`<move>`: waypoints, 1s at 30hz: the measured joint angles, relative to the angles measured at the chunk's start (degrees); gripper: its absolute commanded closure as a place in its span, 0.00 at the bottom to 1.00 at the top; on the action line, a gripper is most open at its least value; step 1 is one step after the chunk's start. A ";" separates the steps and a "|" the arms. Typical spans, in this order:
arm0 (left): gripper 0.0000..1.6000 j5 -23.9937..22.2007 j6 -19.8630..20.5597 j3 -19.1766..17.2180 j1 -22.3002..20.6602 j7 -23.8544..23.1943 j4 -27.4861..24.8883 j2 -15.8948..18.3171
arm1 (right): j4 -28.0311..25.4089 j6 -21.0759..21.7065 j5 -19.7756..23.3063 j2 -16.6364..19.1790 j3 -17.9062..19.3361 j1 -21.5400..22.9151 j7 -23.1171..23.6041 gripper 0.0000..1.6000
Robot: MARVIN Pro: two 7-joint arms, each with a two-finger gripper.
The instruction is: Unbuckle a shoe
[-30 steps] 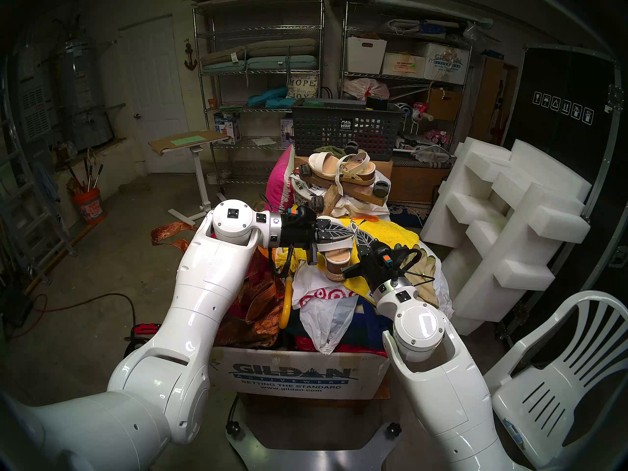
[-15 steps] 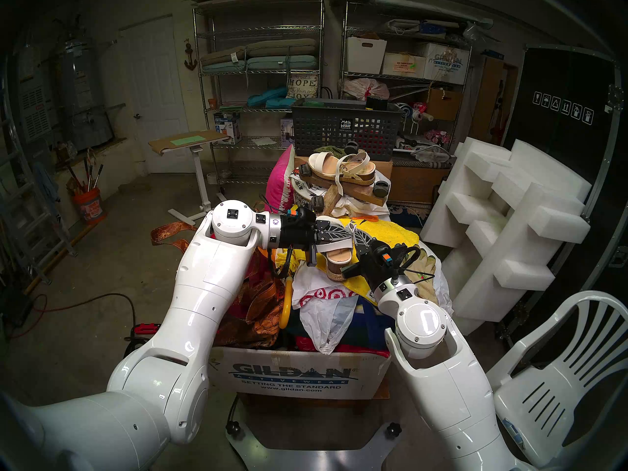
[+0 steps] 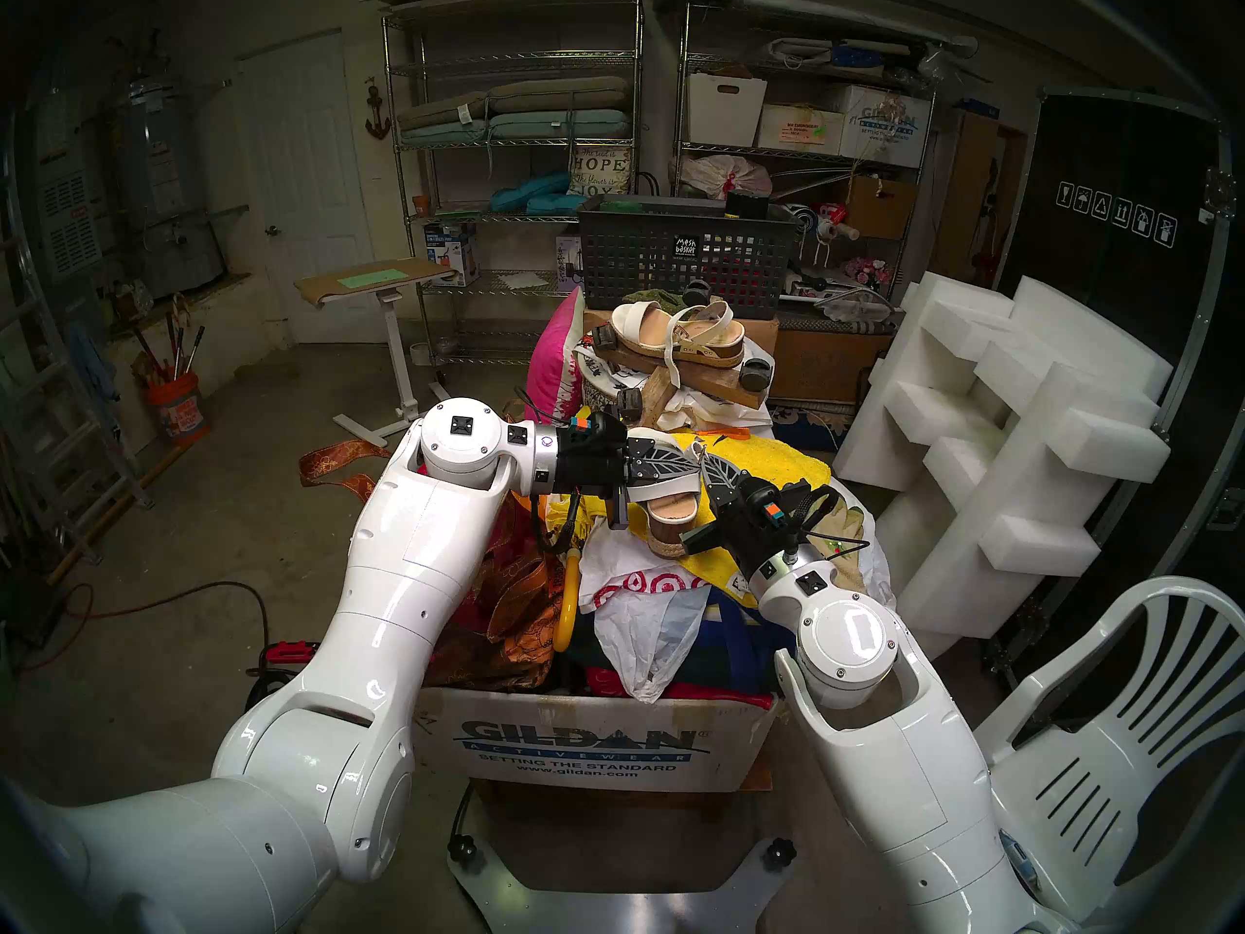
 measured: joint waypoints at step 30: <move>0.58 1.18 -2.02 -2.18 0.40 2.46 -3.26 -0.26 | -3.24 0.37 -0.85 -0.06 -0.90 -3.60 -2.57 1.00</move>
